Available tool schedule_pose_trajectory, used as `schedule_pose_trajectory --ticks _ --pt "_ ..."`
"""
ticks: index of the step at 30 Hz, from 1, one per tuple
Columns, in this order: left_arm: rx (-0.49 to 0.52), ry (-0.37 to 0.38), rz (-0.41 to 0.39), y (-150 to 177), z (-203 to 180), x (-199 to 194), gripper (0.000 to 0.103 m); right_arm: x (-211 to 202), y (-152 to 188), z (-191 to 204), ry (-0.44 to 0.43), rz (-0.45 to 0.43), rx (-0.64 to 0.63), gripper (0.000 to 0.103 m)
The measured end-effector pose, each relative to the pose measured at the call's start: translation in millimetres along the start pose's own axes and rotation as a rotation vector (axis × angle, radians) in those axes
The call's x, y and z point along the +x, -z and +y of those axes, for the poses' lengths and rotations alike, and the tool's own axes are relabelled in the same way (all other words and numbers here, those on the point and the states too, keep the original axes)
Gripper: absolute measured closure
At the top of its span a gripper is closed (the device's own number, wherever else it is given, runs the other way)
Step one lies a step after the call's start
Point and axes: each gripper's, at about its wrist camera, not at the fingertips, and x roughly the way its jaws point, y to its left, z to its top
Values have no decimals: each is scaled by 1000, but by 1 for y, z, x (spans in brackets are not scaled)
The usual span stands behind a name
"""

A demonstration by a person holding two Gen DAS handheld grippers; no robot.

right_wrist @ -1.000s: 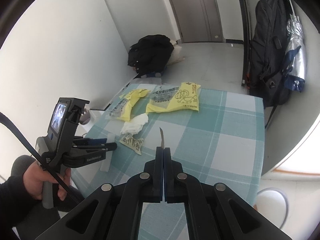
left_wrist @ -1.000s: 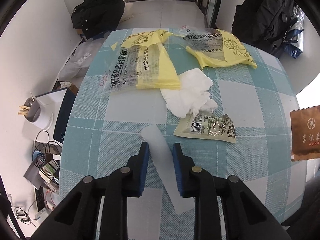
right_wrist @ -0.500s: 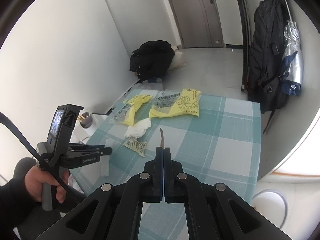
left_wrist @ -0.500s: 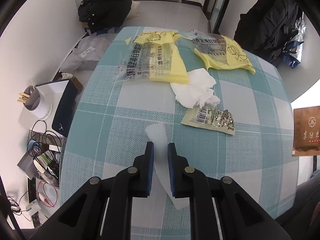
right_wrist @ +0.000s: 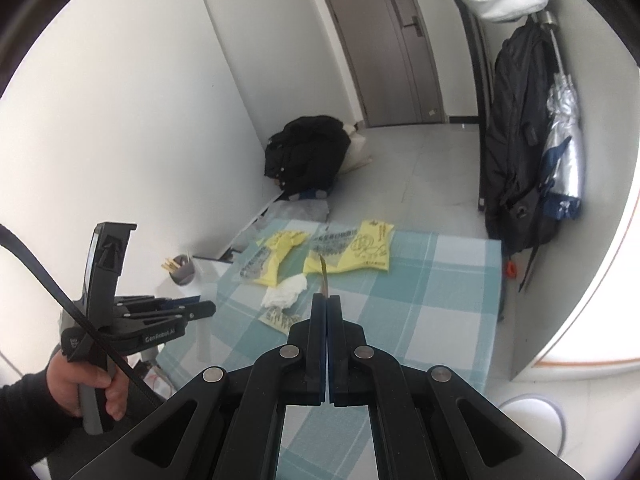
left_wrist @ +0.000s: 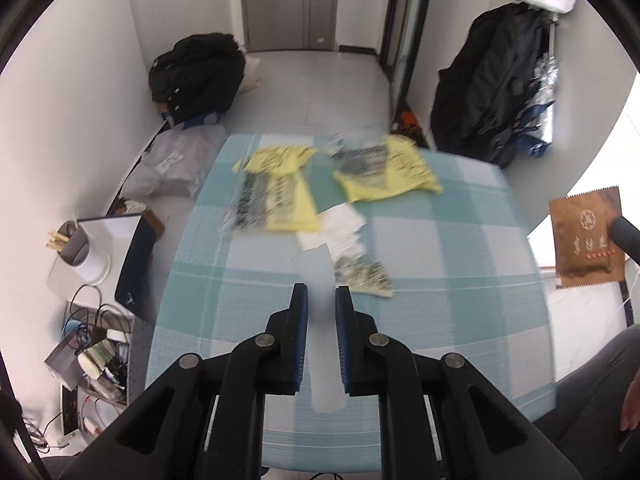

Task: Collect trash
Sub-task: 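Grasp the white foam strip with the left gripper and lift it, then carry the foam strip and brown sachet in both grippers over the white bin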

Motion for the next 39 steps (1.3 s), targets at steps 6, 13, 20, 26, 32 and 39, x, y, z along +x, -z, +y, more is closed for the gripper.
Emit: schedule_pose_trajectory --ticks 6,13,20,26,32,39 --pt "36 70 -65 -19 -38 -23 94 -41 -16 -10 33 -105 8 103" --pt "115 161 -124 -41 -97 -46 94 -93 -38 -41 107 -196 28 103" --pt "198 261 -140 -58 -160 -51 94 -143 -42 -92 232 -248 77 103" --pt "263 335 -90 -61 -213 -30 94 -172 -21 -144 340 -241 150 103" --pt "318 396 15 -54 -261 9 94 -175 24 -192 425 -191 253 103" --pt "387 395 132 -38 -305 63 94 -163 84 -246 449 -119 424 103"
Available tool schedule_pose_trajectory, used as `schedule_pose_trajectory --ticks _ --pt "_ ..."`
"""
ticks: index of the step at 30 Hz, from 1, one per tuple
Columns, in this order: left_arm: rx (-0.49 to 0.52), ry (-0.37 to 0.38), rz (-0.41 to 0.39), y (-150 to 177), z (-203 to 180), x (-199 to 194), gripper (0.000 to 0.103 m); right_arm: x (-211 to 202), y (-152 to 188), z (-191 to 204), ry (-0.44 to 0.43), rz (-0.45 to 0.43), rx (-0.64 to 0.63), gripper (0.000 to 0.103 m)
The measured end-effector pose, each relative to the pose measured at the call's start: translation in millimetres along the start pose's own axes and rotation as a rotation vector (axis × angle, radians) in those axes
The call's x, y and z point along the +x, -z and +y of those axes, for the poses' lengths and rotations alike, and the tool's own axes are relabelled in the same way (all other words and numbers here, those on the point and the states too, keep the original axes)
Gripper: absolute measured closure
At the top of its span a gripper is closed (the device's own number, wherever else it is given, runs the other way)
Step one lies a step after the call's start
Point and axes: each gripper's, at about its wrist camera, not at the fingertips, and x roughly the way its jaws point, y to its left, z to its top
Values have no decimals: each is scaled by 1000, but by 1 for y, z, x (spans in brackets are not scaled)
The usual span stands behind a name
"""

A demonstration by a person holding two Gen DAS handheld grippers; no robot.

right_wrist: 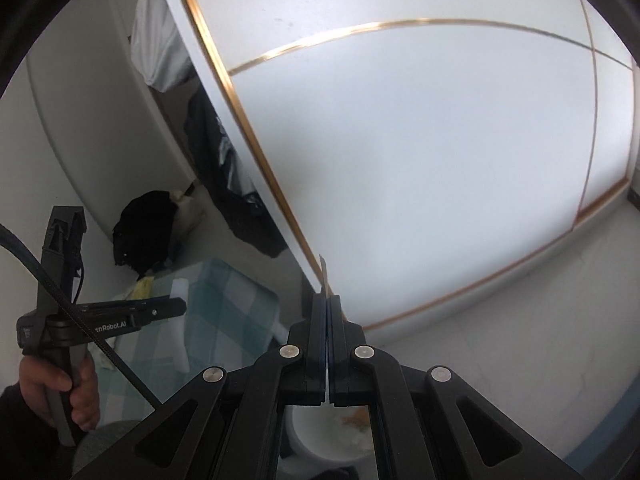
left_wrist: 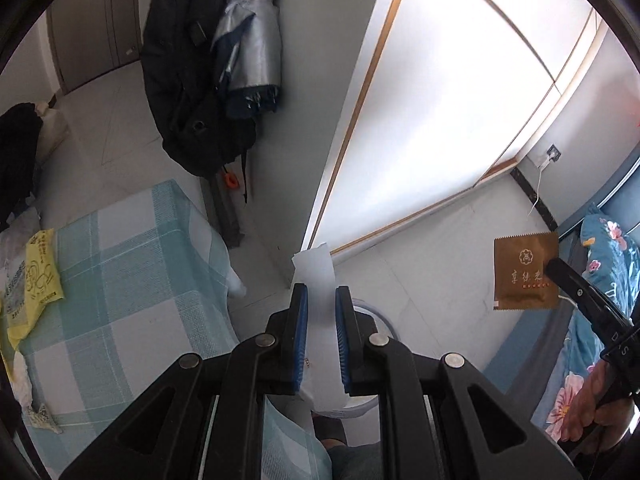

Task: Collect trash
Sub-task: 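Carry the foam strip and brown sachet in both grippers over the white bin, then open both grippers to drop the foam strip and sachet into the bin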

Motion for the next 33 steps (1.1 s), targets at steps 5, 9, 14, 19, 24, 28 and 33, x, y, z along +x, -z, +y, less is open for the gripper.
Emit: schedule_pose_trajectory --ticks 5,9,14,19,24,28,33 --pt "40 12 107 0 -15 46 94 34 28 -29 -5 87 57 103" --pt "89 34 207 4 -29 81 94 69 49 -44 -11 165 102 103" --pt "130 53 331 11 -36 116 94 103 76 -52 -30 250 145 103" --pt "191 43 441 28 -52 146 94 138 105 -57 -42 345 189 103" --pt "210 31 509 33 -62 164 94 168 121 -55 -39 406 239 103" --pt "210 5 540 35 -63 172 90 188 136 -61 -51 476 324 101" --pt "225 29 569 32 -62 174 88 187 142 -63 -53 497 304 100"
